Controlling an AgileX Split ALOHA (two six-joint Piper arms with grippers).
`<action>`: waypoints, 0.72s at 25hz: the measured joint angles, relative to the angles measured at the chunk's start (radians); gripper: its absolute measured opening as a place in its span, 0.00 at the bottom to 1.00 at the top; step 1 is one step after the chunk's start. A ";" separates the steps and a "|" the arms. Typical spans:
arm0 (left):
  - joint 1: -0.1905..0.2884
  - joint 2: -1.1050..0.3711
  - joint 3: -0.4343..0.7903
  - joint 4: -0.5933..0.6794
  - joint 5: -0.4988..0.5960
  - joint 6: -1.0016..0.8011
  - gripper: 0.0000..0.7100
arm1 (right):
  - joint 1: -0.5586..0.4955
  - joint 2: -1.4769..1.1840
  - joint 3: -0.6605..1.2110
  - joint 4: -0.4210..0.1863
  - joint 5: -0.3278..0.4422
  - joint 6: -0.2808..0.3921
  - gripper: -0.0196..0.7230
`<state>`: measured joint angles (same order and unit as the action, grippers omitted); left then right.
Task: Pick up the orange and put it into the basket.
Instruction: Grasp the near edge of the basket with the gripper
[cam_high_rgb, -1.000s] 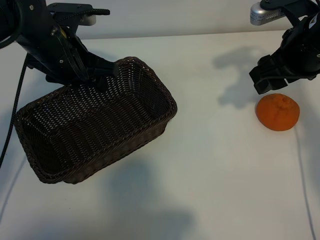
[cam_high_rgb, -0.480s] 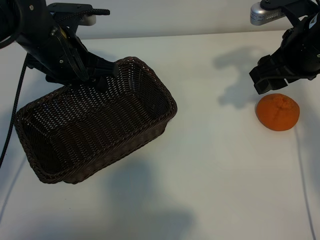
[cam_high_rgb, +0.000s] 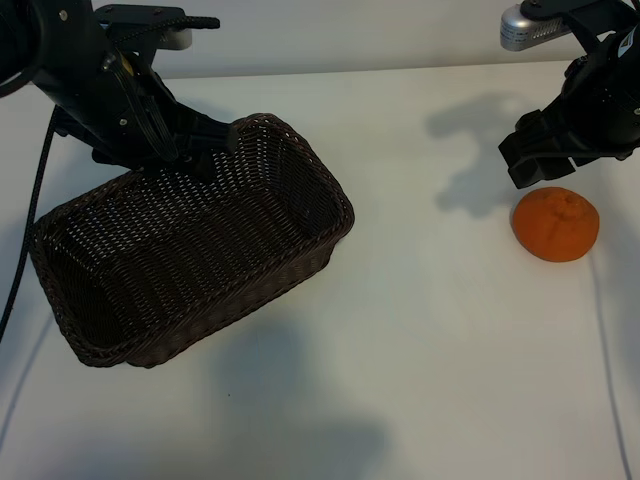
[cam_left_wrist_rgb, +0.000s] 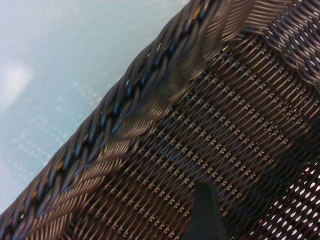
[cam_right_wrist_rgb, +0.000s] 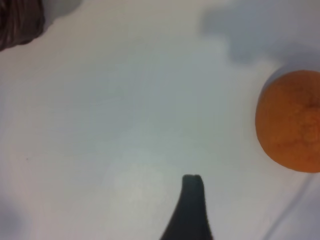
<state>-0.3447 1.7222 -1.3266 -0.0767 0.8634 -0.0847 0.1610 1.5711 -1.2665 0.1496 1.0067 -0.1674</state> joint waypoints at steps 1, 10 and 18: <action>0.000 0.000 0.000 0.000 0.000 0.000 0.78 | 0.000 0.000 0.000 0.000 0.000 0.000 0.82; 0.000 -0.072 0.000 0.068 0.137 -0.069 0.78 | 0.000 0.000 0.000 0.000 0.000 0.000 0.82; 0.000 -0.325 0.214 0.206 0.148 -0.300 0.78 | 0.000 0.000 0.000 0.000 0.000 0.001 0.82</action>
<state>-0.3447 1.3971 -1.1126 0.1291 1.0113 -0.3849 0.1610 1.5711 -1.2665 0.1496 1.0067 -0.1666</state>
